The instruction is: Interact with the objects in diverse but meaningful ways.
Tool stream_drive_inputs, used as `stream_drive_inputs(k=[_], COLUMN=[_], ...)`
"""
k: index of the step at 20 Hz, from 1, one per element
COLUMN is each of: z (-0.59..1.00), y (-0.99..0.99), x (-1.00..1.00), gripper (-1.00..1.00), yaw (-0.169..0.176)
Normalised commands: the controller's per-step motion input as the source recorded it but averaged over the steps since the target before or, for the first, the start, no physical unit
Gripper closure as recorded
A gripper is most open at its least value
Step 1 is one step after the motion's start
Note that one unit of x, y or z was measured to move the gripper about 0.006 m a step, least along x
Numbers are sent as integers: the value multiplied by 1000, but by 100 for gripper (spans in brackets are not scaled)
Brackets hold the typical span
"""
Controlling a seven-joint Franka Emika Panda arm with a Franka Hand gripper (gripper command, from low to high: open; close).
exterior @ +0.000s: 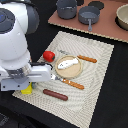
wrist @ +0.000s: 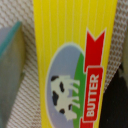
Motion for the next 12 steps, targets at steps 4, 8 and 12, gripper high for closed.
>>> stream_drive_inputs(k=[4, 8, 12], z=[1000, 1000, 961], y=[139, 360, 658], x=[218, 123, 44], gripper=[-100, -100, -100], yaw=[77, 77, 86])
